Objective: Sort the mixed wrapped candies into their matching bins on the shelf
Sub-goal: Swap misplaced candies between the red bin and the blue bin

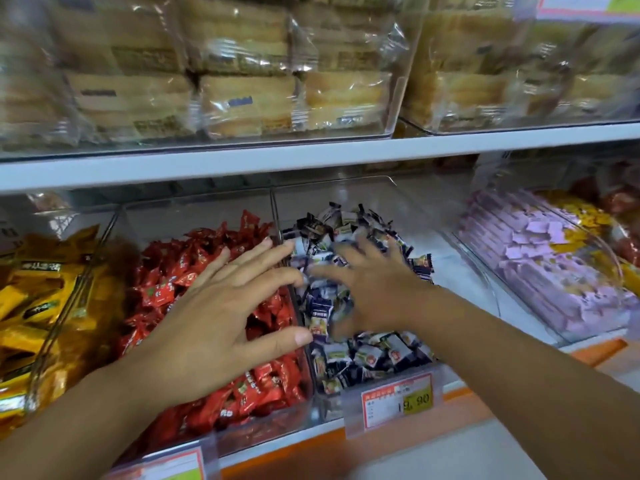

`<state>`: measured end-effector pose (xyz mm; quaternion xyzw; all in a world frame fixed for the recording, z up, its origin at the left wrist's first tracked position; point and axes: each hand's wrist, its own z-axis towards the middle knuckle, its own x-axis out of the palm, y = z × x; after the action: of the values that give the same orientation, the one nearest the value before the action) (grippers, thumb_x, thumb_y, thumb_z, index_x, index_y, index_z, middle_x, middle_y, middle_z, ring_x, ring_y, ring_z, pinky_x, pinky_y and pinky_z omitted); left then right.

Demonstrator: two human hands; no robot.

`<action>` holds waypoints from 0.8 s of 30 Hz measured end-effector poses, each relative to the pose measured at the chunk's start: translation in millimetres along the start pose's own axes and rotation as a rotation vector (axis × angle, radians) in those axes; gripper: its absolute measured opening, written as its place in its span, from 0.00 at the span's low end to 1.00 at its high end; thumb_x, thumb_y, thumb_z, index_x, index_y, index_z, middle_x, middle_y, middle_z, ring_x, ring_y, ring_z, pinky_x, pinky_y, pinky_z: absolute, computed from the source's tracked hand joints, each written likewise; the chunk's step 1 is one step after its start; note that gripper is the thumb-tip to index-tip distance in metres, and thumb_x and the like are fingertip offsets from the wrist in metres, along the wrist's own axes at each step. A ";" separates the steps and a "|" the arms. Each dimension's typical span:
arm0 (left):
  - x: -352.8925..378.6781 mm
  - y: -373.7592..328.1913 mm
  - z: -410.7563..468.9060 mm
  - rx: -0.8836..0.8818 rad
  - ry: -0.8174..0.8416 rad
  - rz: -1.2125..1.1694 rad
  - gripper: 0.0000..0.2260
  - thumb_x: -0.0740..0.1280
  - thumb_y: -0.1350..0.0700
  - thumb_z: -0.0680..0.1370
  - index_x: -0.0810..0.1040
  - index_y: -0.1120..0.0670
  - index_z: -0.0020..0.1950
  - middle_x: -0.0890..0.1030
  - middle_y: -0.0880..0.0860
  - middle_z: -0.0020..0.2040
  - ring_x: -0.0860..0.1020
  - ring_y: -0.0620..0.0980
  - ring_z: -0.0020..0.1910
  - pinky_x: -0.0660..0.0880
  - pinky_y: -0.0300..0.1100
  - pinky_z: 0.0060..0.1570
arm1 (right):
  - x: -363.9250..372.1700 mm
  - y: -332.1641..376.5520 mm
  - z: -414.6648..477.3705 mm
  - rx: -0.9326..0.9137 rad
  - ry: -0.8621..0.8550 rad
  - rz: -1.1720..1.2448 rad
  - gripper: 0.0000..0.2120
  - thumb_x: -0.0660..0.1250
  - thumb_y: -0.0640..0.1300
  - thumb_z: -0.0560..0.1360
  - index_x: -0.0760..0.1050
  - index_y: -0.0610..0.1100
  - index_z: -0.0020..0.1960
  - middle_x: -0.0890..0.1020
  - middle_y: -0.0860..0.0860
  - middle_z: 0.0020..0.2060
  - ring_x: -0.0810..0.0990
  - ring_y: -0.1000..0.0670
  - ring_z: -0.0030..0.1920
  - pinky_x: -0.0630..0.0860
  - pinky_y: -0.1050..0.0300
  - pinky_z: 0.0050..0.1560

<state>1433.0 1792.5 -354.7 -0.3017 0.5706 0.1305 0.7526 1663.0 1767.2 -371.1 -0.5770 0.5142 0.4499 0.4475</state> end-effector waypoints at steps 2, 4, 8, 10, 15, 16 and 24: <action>0.0 0.8 -1.2 0.004 -0.003 -0.019 0.26 0.48 0.23 0.71 0.59 0.28 0.67 0.42 0.28 0.75 0.39 0.32 0.74 0.39 0.46 0.75 | -6.3 -24.5 1.7 0.126 -0.140 0.040 0.36 0.65 0.71 0.68 0.57 0.66 0.72 0.53 0.50 0.77 0.54 0.38 0.75 0.56 0.36 0.72; 0.6 2.2 -2.1 0.007 -0.010 -0.024 0.26 0.48 0.23 0.71 0.59 0.27 0.67 0.43 0.28 0.75 0.40 0.32 0.74 0.40 0.46 0.75 | -19.8 -44.0 0.5 0.194 -0.152 0.150 0.28 0.65 0.65 0.73 0.65 0.61 0.71 0.58 0.47 0.76 0.62 0.40 0.72 0.64 0.44 0.70; 1.5 3.4 -1.2 0.007 -0.006 -0.042 0.27 0.48 0.22 0.70 0.56 0.26 0.68 0.42 0.28 0.74 0.39 0.32 0.74 0.39 0.45 0.74 | -57.3 -47.1 -26.5 0.105 0.114 0.249 0.27 0.67 0.62 0.73 0.66 0.61 0.71 0.59 0.51 0.75 0.62 0.48 0.73 0.60 0.55 0.69; 2.0 3.1 -0.9 0.003 0.002 -0.037 0.28 0.47 0.22 0.70 0.54 0.25 0.69 0.41 0.28 0.74 0.39 0.32 0.74 0.39 0.45 0.74 | -64.6 -33.9 -39.8 0.056 0.235 0.264 0.31 0.69 0.64 0.70 0.63 0.67 0.71 0.52 0.59 0.77 0.52 0.51 0.76 0.54 0.54 0.72; 0.3 -1.5 -2.4 -0.013 0.019 -0.052 0.30 0.47 0.23 0.71 0.55 0.29 0.71 0.39 0.27 0.74 0.38 0.31 0.73 0.38 0.43 0.73 | 2.8 14.9 -19.9 -0.118 0.168 0.069 0.44 0.65 0.73 0.65 0.48 0.67 0.75 0.34 0.58 0.76 0.29 0.44 0.75 0.31 0.30 0.69; -0.9 -2.6 -2.9 -0.014 0.026 -0.050 0.30 0.47 0.24 0.71 0.55 0.29 0.71 0.39 0.27 0.74 0.37 0.30 0.73 0.37 0.42 0.73 | 11.8 13.2 -11.7 -0.108 0.102 -0.007 0.45 0.64 0.74 0.65 0.47 0.66 0.75 0.34 0.56 0.76 0.30 0.42 0.75 0.32 0.28 0.68; -4.0 -11.0 -6.4 -0.048 0.070 -0.051 0.30 0.43 0.24 0.68 0.51 0.27 0.70 0.30 0.25 0.69 0.27 0.22 0.63 0.25 0.25 0.60 | -20.2 -26.0 -1.7 0.114 -0.030 0.173 0.30 0.68 0.63 0.71 0.66 0.62 0.71 0.60 0.49 0.75 0.59 0.45 0.74 0.62 0.45 0.71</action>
<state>1432.7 1780.6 -348.7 -0.3383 0.5856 0.1144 0.7277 1687.6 1771.3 -349.5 -0.4972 0.5800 0.4654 0.4470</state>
